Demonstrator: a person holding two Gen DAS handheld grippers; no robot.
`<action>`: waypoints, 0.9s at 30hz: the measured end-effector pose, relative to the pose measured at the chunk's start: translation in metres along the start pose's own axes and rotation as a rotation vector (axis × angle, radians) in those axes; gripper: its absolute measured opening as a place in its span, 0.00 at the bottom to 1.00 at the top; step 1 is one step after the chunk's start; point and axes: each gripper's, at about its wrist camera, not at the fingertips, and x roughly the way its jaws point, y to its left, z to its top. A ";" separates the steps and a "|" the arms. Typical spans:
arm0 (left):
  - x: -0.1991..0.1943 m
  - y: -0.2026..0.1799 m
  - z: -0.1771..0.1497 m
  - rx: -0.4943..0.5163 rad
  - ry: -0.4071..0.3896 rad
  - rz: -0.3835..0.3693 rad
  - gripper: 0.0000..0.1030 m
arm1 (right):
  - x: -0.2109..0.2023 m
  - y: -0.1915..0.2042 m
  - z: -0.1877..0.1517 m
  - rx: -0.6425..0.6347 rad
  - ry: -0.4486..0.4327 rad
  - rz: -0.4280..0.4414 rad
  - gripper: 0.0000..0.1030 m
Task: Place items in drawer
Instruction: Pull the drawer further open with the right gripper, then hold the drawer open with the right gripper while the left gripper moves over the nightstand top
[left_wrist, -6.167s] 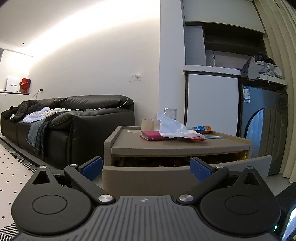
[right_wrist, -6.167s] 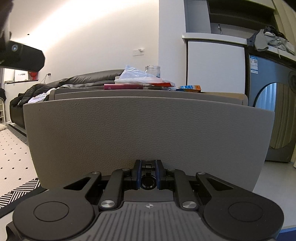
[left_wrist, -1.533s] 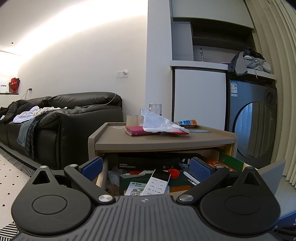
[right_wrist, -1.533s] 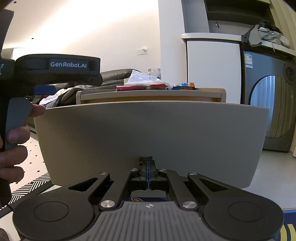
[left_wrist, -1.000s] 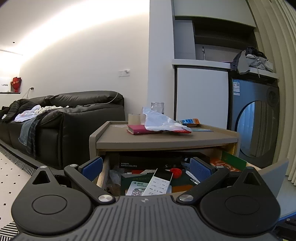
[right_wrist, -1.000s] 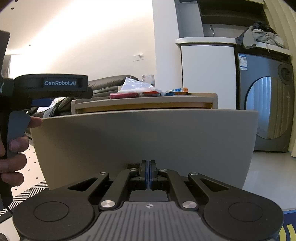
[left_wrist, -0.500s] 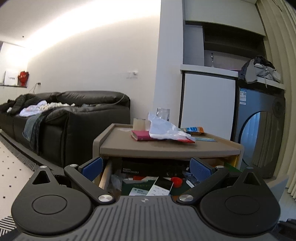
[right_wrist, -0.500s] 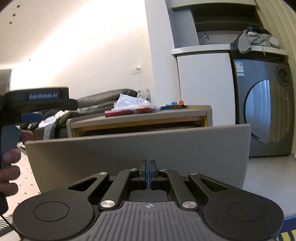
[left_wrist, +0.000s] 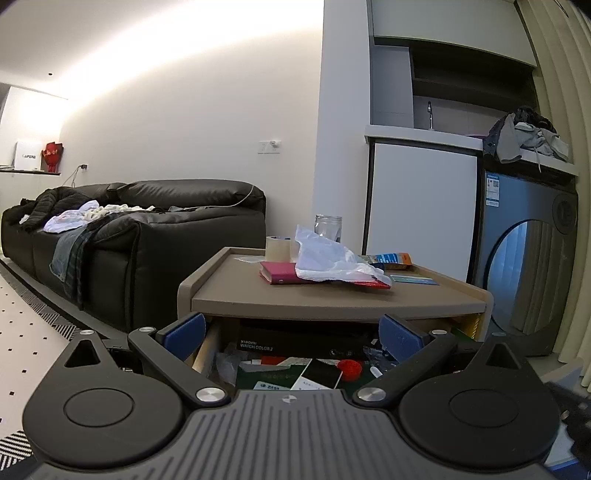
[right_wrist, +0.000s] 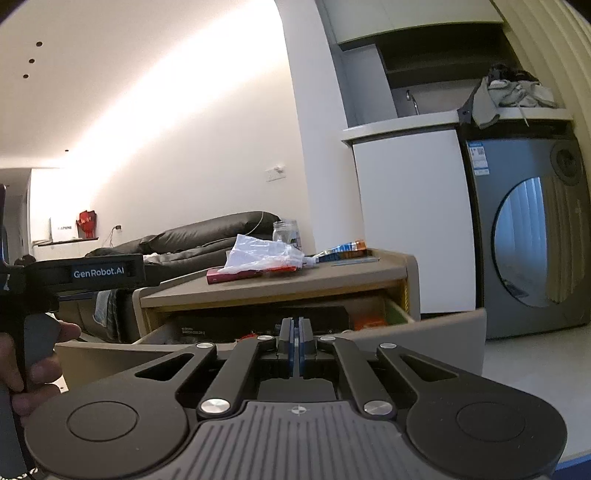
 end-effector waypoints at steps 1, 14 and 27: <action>0.001 -0.001 0.001 0.002 0.001 0.003 1.00 | 0.002 -0.002 0.002 0.005 -0.005 -0.003 0.03; 0.017 -0.016 0.014 -0.010 0.031 -0.003 1.00 | 0.021 -0.020 0.016 0.016 0.052 0.002 0.11; 0.050 -0.022 0.062 0.140 0.056 -0.033 1.00 | 0.030 -0.029 0.031 -0.002 0.094 0.045 0.31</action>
